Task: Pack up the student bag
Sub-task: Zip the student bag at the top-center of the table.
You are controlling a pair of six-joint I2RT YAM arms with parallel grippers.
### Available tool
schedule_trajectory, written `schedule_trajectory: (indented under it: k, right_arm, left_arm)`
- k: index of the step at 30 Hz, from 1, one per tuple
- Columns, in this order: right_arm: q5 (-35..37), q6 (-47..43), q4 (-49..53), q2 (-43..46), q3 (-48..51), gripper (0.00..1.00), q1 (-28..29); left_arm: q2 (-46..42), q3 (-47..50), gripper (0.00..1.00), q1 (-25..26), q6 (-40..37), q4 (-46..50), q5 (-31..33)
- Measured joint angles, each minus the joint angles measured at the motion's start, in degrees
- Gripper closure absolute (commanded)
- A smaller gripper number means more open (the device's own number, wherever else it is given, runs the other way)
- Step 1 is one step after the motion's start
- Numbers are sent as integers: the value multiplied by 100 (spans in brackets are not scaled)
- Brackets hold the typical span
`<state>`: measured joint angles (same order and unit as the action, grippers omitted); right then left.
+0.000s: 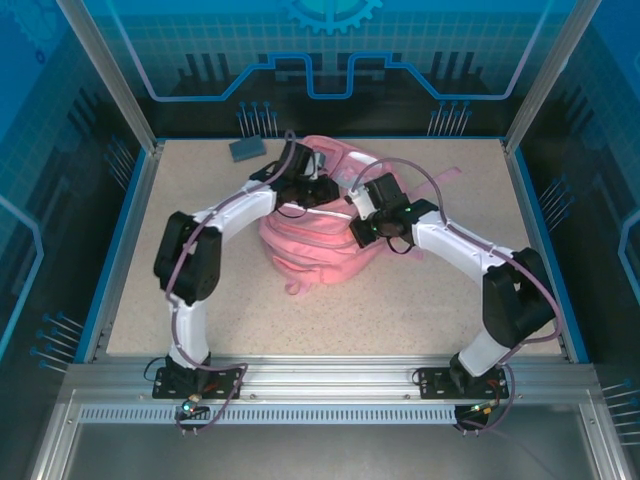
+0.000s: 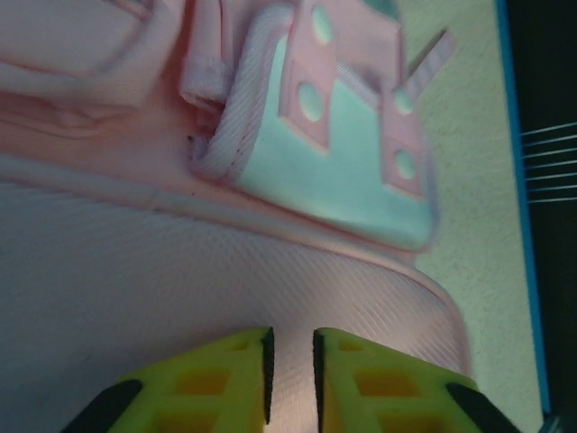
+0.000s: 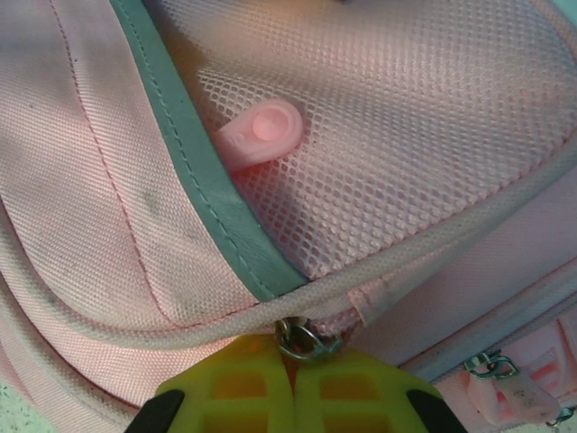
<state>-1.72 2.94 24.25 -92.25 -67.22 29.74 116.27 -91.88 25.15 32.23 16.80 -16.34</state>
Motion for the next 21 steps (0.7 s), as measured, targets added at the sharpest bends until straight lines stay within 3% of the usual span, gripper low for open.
schedule_trajectory:
  k: [6, 15, 21]
  right_arm:
    - [48, 31, -66, 269, 343, 100, 160]
    - [295, 525, -341, 352, 516, 100, 745]
    - [518, 885, -531, 350, 610, 100, 892]
  left_arm:
    - [426, -632, 89, 151, 350, 560, 208]
    - [535, -743, 90, 247, 868, 678, 260]
    - [525, -739, 73, 249, 890, 629, 240]
